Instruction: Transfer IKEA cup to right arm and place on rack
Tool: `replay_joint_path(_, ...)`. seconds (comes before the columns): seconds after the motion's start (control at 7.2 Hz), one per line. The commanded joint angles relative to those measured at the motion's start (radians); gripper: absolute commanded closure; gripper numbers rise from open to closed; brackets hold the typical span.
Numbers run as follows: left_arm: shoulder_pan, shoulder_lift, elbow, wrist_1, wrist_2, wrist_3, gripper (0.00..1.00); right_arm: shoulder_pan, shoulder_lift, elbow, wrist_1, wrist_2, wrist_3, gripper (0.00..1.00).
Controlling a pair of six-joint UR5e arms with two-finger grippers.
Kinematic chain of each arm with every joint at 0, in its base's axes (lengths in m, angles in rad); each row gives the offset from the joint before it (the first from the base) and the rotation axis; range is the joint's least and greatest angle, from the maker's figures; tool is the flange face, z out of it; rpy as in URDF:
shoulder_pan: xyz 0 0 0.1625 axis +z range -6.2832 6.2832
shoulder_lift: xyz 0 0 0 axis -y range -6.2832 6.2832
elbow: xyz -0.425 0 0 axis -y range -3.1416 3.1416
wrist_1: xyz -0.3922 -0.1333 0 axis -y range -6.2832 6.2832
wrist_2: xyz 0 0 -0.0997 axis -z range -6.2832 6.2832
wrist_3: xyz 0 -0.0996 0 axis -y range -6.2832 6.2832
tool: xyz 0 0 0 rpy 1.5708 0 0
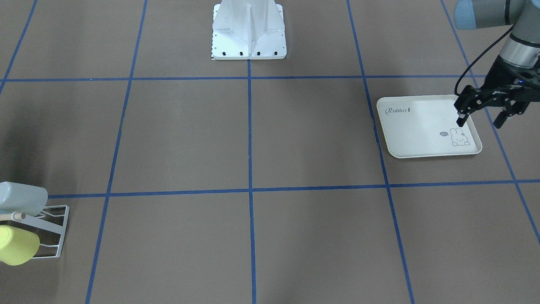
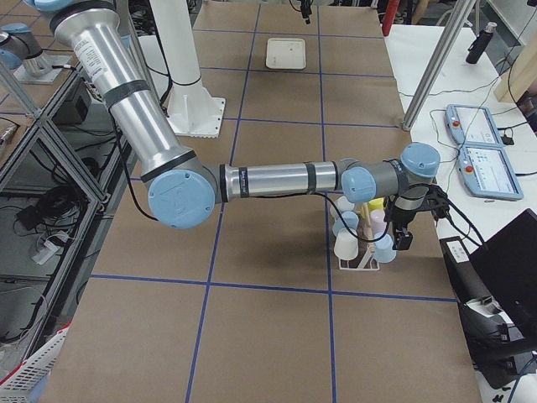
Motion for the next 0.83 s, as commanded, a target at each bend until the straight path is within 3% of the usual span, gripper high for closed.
replay_joint_path(0.0, -0.164, 0.031, 0.054, 0.088, -0.154, 0.259, 0.00, 0.041, -0.134, 0.184, -0.040, 0.007, 0.000, 0.00)
replay_joint_path(0.28, -0.264, 0.025, 0.100, 0.207, -0.183, 0.378, 0.00, 0.078, -0.190, 0.280, -0.149, 0.010, -0.002, 0.00)
replay_joint_path(0.42, -0.312, 0.008, 0.149, 0.246, -0.256, 0.441, 0.00, 0.084, -0.233, 0.336, -0.192, 0.005, -0.011, 0.00)
replay_joint_path(0.69, -0.385, -0.026, 0.267, 0.252, -0.304, 0.545, 0.00, 0.084, -0.278, 0.348, -0.216, 0.001, -0.020, 0.00)
